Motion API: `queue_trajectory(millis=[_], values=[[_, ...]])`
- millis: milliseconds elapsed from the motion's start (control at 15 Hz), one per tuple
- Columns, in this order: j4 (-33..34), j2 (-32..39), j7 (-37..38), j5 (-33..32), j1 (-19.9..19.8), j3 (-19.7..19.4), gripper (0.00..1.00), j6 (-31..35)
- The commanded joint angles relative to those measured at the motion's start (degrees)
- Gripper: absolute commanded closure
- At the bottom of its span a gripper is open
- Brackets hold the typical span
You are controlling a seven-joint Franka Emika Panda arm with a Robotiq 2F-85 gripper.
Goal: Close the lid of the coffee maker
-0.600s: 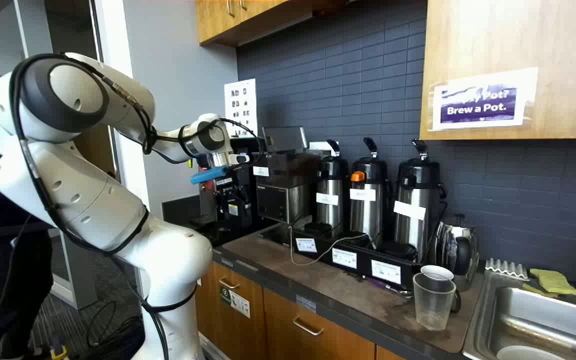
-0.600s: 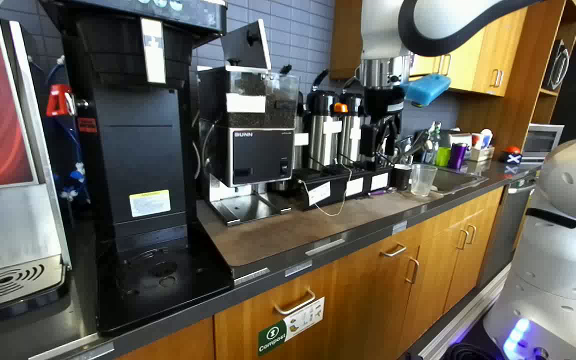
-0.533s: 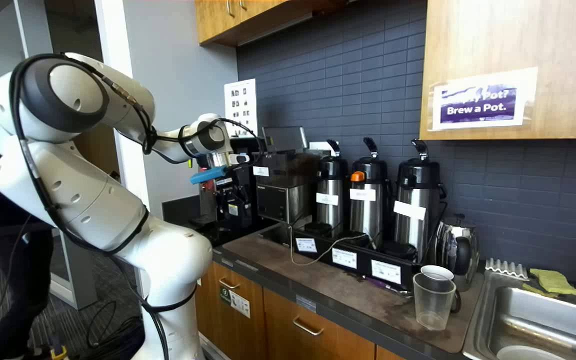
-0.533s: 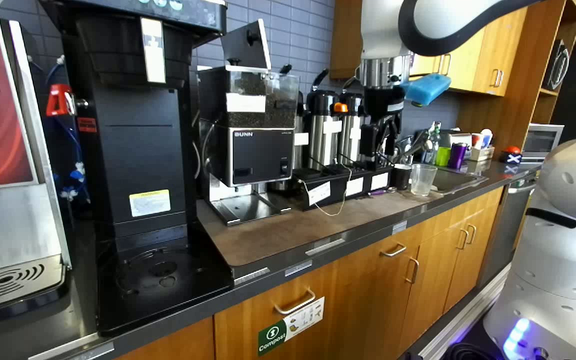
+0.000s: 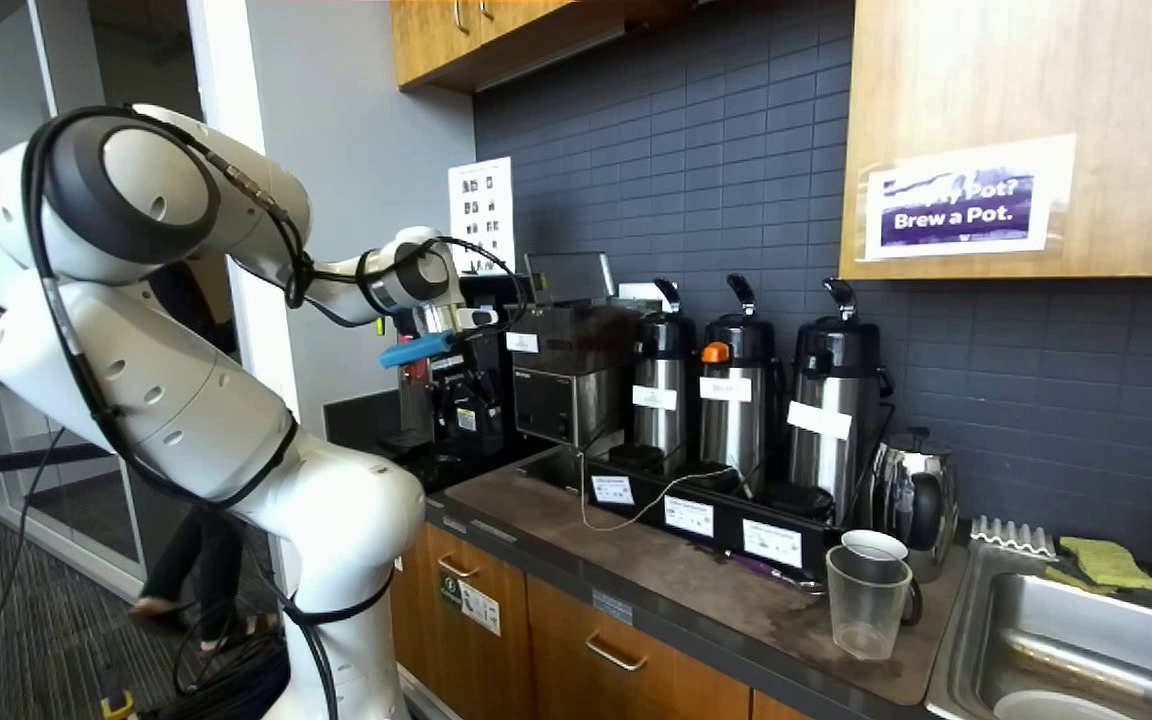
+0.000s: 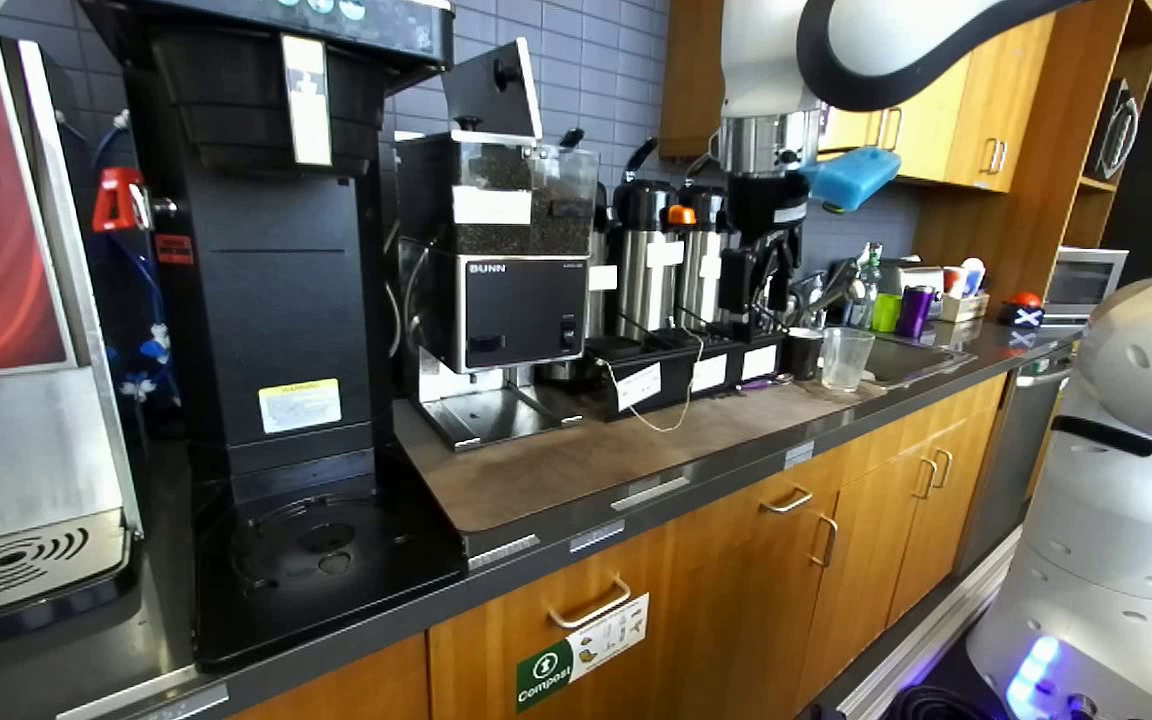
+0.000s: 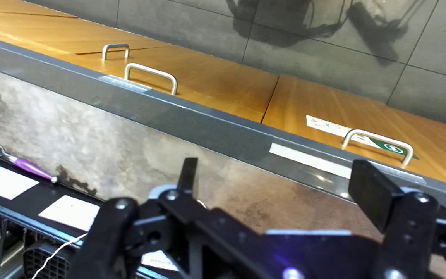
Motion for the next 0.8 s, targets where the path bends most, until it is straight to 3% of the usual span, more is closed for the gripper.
queue_trajectory(millis=[0,733], values=[[2.4,1.8,1.0,-1.0,1.4,-0.1,0.00,-0.3],[19.2,7.7,0.7,-5.9,1.3,2.4,0.00,-1.4]])
